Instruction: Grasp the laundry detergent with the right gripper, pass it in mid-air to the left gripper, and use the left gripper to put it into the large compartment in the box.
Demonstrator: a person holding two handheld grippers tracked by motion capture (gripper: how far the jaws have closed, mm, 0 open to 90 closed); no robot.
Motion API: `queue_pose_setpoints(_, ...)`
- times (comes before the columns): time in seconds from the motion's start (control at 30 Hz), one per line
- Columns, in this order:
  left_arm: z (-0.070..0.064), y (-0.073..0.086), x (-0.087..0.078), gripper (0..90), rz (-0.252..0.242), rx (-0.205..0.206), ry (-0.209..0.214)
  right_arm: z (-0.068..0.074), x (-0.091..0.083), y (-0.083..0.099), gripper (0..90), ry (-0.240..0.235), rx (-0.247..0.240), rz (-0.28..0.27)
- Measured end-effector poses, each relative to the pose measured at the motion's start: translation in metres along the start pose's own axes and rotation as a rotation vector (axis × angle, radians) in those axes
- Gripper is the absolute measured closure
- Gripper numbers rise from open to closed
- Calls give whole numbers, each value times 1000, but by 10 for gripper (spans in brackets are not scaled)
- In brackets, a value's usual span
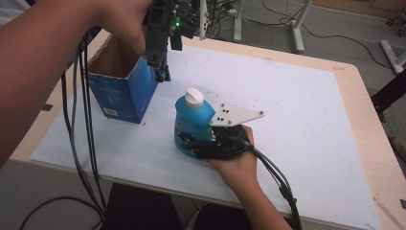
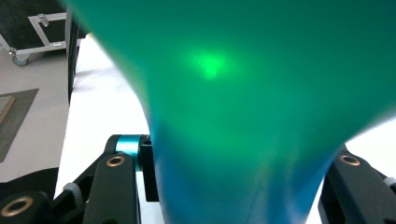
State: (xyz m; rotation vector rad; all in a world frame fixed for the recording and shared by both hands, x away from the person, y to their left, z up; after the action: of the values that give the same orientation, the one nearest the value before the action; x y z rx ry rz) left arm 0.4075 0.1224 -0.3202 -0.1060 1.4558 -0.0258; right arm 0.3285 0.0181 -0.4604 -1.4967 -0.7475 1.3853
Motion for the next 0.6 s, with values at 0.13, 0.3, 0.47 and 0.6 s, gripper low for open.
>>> queue_pose_setpoints(0.13, -6, -1, 6, 18, -1, -2, 12, 0, -1, 0, 452, -4, 1, 5)
queue_pose_setpoints(0.3, -12, 2, 7, 18, 10, -3, 17, 1, -8, -4, 454, -21, -5, 4)
queue_pose_setpoints(0.47, -23, 0, 2, 18, 11, 22, 10, -2, -20, -13, 455, -31, -4, -14)
queue_pose_setpoints(0.6, -33, -3, -2, 18, 7, 42, 14, -4, -30, -21, 457, -50, -20, -5)
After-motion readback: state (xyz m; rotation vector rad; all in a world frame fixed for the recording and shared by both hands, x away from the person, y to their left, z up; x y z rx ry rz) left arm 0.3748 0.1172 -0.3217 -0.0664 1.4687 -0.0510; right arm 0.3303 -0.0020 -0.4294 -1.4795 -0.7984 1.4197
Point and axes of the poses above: each handheld gripper's, and its own axes: x roughly forward along the jaws, y roughly out of its underside, z roughly to its left, the point moved 8 cm from there along x, roughly forward along the jaws, and after that the axes turned 5 degrees about -y, right-handed, at the moved point
